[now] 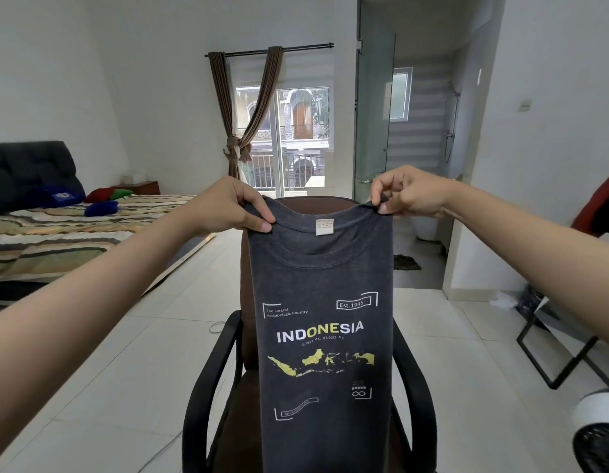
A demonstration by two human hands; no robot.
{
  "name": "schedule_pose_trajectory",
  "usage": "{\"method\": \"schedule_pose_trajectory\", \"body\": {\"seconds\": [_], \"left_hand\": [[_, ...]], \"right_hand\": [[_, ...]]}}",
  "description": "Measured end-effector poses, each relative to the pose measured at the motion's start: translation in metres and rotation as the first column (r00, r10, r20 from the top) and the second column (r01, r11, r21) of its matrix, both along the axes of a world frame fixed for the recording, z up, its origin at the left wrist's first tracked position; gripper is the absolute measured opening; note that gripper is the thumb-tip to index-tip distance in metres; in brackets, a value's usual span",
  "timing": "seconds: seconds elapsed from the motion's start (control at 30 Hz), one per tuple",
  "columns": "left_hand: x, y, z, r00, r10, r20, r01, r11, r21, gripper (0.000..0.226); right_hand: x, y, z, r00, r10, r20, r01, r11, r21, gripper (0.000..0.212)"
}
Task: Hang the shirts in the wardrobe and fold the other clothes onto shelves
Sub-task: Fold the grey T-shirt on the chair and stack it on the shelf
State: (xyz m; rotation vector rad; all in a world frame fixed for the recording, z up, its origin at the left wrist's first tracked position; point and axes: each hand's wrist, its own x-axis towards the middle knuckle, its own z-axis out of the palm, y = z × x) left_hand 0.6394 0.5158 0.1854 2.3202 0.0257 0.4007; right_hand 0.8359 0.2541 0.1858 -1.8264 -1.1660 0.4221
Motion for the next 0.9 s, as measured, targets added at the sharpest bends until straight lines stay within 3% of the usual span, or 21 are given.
{"method": "schedule_pose_trajectory", "body": {"seconds": [0.37,0.63,0.77,0.9], "left_hand": [[-0.002,0.0,-0.003,0.999,0.036,-0.002,-0.036,0.999,-0.012,0.015],[-0.007,0.007,-0.004,0.998,0.059,-0.008,-0.059,0.998,-0.022,0.017],[-0.009,0.008,-0.003,0.996,0.076,-0.041,-0.072,0.994,0.082,0.016],[-0.007,0.016,-0.003,0.991,0.104,-0.087,-0.075,0.953,0.292,0.015]], "right_hand": [[-0.003,0.002,0.0,0.999,-0.045,0.03,0.045,0.999,0.017,0.025],[-0.012,0.005,-0.001,0.937,-0.111,0.332,0.118,0.993,0.0,0.015],[-0.014,0.006,-0.001,0.836,-0.122,0.535,0.179,0.982,-0.056,0.019],[-0.015,0.004,-0.002,0.873,-0.164,0.46,0.223,0.972,-0.076,0.013]]}}
